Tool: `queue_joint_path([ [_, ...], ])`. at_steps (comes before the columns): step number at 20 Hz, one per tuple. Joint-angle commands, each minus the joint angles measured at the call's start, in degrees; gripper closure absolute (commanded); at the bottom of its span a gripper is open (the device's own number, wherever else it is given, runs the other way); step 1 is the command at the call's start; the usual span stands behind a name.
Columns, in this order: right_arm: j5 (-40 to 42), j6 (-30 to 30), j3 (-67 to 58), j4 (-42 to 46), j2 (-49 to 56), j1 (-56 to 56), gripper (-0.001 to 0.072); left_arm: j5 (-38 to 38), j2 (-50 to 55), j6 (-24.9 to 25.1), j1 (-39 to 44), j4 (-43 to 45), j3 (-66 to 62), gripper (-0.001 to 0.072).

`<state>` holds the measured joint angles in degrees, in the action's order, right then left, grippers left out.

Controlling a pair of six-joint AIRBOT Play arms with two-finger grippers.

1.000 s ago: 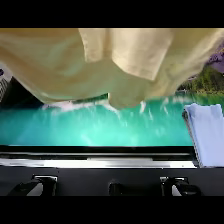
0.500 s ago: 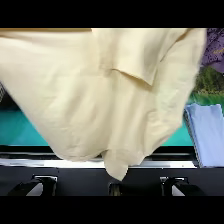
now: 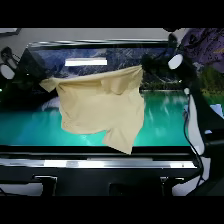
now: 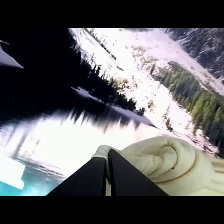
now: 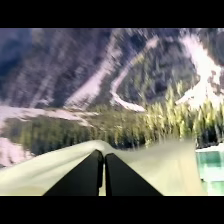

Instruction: Fold the clothes and pants, and hang the long-sleeved shirts on hangers.

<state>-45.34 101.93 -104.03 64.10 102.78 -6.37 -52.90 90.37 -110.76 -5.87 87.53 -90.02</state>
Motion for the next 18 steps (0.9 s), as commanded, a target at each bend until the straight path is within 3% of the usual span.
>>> queue_joint_path([
  [1, 1.86, 2.71, -0.07, -0.68, 8.68, -2.89, 0.0686, 4.31, 9.05, -0.68, 1.01, -0.76, 0.76, 0.0692],
  [3, -0.22, 4.44, -0.07, -2.14, 9.90, -3.19, 0.0672, 3.41, 10.29, -0.68, 1.33, -1.38, 0.74, 0.0691],
  [5, -2.69, 4.42, -0.07, -4.09, 9.49, -2.91, 0.0562, 1.51, 9.99, -0.66, 1.14, -1.57, 0.59, 0.0670],
  [6, -4.52, 4.39, -0.07, -5.31, 8.74, -2.51, 0.0516, -0.59, 9.81, 0.17, 0.68, -1.60, -0.28, 0.0599],
  [7, -6.88, 4.26, -0.09, -6.47, 7.56, -1.70, 0.0392, -3.80, 9.70, 1.51, 0.09, -1.57, -1.90, 0.0528],
  [8, -9.81, 2.80, -0.13, -7.39, 5.90, -0.55, 0.0319, -7.39, 9.64, 3.48, -0.63, -1.55, -3.91, 0.0460],
  [9, -12.85, 0.66, -0.13, -7.89, 3.98, 0.85, 0.0297, -11.58, 9.33, 6.43, -1.66, -1.55, -6.32, 0.0373],
  [10, -16.46, -1.75, -0.13, -7.89, 1.62, 2.75, 0.0292, -15.28, 8.74, 9.35, -2.73, -1.55, -8.35, 0.0370],
  [11, -20.17, -4.87, -0.13, -7.85, -0.76, 4.92, 0.0292, -18.80, 7.63, 12.48, -3.98, -1.57, -9.94, 0.0303],
  [12, -24.48, -8.28, -0.11, -7.41, -3.19, 7.56, 0.0291, -21.64, 6.14, 15.12, -5.14, -1.57, -10.47, 0.0141],
  [13, -28.50, -11.13, -0.11, -6.49, -5.25, 10.23, 0.0292, -23.65, 4.17, 15.58, -6.88, -2.99, -10.10, 0.0096],
  [15, -35.56, -18.14, 0.70, -5.31, -8.63, 15.82, 0.0300, -25.07, 0.04, 18.32, -10.49, -9.62, -7.06, 0.0097],
  [18, -37.75, -24.02, 12.76, -10.01, -14.10, 22.99, 0.0298, -24.00, -7.23, 21.00, -14.27, -13.66, 3.87, 0.0100],
])
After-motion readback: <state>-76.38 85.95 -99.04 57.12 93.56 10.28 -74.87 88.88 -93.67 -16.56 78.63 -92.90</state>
